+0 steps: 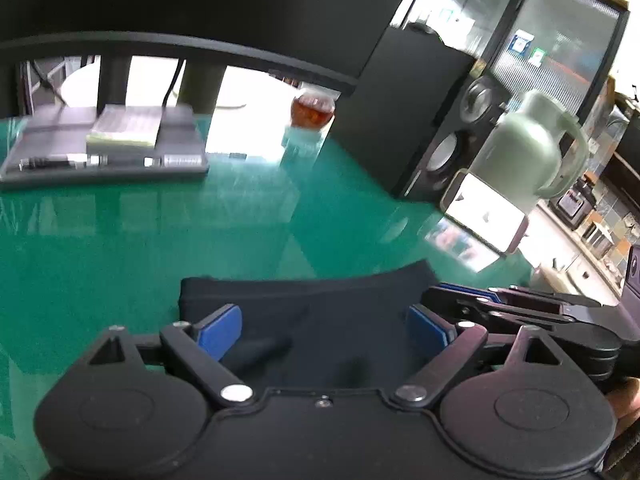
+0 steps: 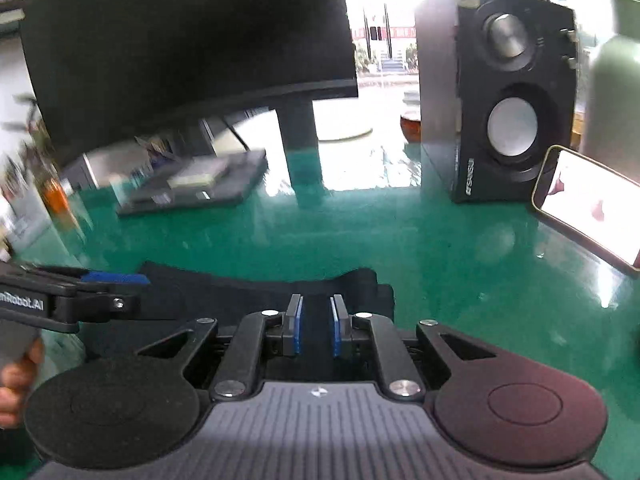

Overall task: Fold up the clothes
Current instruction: 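Open the left gripper off the shirt while the right gripper holds its edge, then fold the held shirt side over onto the shirt body with the right gripper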

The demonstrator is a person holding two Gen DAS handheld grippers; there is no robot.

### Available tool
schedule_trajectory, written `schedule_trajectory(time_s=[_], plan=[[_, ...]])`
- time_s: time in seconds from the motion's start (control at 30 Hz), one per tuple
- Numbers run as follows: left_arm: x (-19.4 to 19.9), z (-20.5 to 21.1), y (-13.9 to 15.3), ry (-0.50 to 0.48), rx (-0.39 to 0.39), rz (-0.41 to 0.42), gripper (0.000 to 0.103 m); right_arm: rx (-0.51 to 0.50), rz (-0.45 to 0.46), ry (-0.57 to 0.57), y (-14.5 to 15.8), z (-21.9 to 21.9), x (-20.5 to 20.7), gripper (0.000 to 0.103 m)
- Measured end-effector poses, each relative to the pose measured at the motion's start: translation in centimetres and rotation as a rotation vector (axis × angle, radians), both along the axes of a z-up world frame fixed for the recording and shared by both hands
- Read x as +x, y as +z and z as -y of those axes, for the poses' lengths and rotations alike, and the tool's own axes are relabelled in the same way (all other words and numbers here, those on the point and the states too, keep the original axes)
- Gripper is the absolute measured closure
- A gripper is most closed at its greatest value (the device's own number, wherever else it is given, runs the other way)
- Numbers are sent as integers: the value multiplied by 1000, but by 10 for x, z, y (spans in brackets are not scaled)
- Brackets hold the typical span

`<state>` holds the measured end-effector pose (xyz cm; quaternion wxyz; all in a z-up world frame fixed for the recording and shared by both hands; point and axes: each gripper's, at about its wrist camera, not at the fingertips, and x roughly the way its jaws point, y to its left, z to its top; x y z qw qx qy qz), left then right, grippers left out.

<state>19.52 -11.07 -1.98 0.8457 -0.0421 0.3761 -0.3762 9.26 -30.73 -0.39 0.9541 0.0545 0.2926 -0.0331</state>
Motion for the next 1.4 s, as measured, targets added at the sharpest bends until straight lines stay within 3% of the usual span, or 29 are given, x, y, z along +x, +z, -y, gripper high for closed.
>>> schedule_trajectory(time_s=[0.23,0.67,0.87,1.07,1.33,1.4], plan=[[10,-1,-5,2,65,58,14,-58,-8,-18,-11,-5,18,90],[48,-20,-5,124,146,100,14,-81,-14,27,-11,-32,77,90],[48,-18,-7,119,154,127,13,-32,6,29,-13,-22,77,92],[42,-13,-10,105,177,168,10,-76,10,21,-15,-30,77,91],[42,-13,-11,102,176,177,9,-63,11,19,-15,-28,77,91],[41,-12,-11,100,187,189,9,-67,11,36,-15,-29,77,87]])
